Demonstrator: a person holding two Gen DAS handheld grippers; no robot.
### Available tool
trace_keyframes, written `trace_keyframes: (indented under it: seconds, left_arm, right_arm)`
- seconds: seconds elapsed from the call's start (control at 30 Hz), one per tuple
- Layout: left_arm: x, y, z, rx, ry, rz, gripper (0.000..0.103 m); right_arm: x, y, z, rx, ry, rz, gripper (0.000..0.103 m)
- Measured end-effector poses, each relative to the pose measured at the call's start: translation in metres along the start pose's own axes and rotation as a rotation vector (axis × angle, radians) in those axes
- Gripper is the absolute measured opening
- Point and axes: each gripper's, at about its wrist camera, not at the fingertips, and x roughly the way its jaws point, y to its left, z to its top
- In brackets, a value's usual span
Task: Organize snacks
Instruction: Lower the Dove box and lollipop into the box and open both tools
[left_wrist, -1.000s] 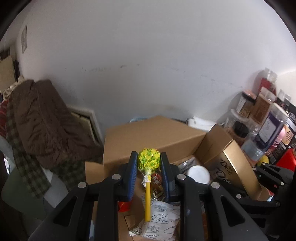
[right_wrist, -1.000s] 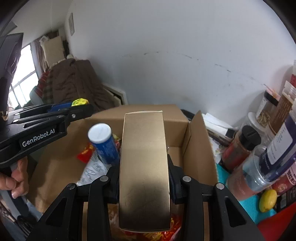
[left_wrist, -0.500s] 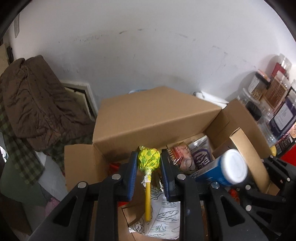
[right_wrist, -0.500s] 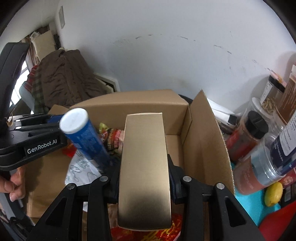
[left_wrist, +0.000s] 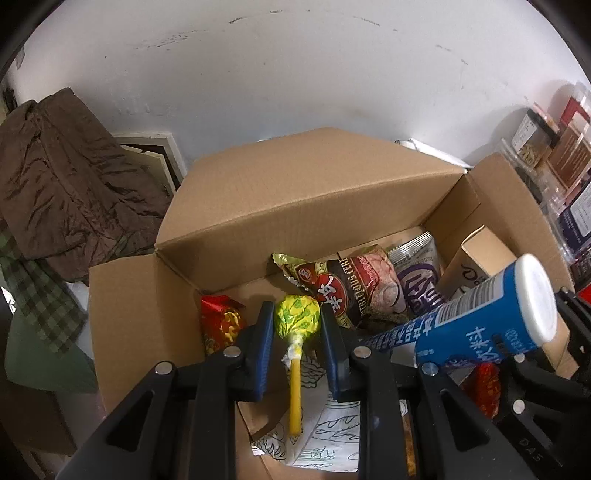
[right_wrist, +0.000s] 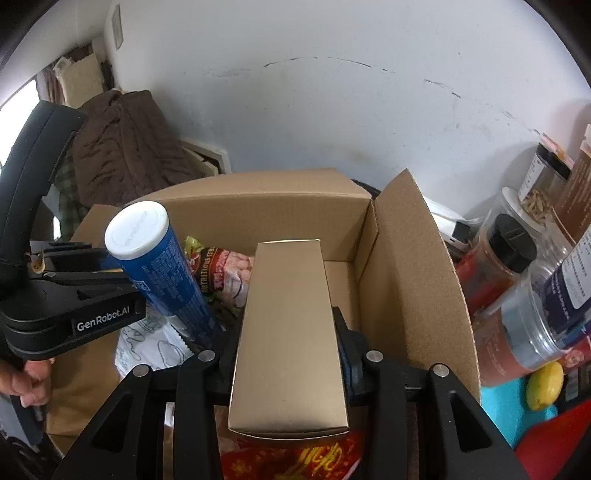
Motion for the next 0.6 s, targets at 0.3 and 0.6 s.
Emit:
trace_keyframes:
  seconds: [0.3,0.6]
  left_arm:
    - [-0.009,-0.005,-0.001,-0.008,-0.014,0.051,0.024]
    - [-0.027,-0.010,-0.004,-0.006,-0.083,0.130,0.075]
  right_arm:
    - [-0.007,0.003,0.000,-0.018,-0.006,-0.006,0.055]
    - [-0.024,0.003,-0.002,-0.059,-0.025,-0.051,0.065]
